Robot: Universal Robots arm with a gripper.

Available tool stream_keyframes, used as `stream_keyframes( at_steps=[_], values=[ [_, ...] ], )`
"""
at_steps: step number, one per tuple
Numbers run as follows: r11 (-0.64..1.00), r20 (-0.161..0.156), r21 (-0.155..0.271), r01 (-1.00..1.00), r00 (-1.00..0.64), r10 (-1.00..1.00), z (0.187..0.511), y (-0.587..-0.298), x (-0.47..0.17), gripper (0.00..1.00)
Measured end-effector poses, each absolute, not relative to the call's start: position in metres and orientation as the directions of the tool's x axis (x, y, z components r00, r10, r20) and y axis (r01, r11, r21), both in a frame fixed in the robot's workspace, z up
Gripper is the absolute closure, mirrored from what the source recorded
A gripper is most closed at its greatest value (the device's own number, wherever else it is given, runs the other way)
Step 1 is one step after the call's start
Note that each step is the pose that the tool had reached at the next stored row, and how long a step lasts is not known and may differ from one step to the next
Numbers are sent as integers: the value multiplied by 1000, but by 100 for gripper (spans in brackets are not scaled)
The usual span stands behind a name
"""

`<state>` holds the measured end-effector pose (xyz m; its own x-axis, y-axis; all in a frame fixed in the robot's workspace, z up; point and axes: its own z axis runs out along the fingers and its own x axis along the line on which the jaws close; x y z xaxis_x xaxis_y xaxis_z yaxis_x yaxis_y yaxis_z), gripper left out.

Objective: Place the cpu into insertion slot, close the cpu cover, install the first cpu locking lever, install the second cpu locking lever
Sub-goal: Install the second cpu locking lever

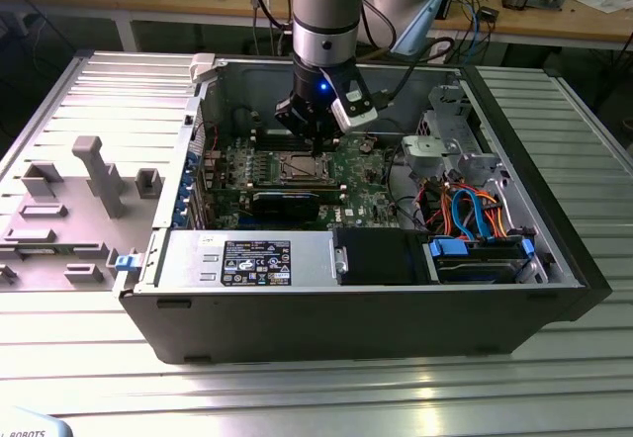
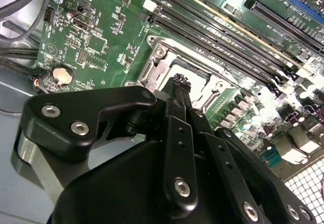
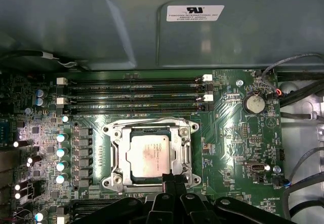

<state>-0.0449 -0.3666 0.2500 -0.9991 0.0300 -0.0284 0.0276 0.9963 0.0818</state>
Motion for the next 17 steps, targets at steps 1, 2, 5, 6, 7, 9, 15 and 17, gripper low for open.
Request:
stream_keyframes(
  at_steps=[1,2,5,6,7,9,15,17],
  values=[
    [996,-28,82,28,-999,30,250,-367,-45,89],
    [996,-28,82,28,-999,30,250,-367,-45,89],
    [996,-28,82,28,-999,30,250,-367,-45,89],
    [996,-28,82,28,-999,30,250,-367,-45,89],
    [996,-28,82,28,-999,30,250,-367,-45,89],
    [996,-28,82,28,-999,30,250,-368,-45,89],
    [996,-28,82,28,-999,30,250,-368,-45,89],
    [996,-28,82,28,-999,30,250,-368,-45,89]
  ],
)
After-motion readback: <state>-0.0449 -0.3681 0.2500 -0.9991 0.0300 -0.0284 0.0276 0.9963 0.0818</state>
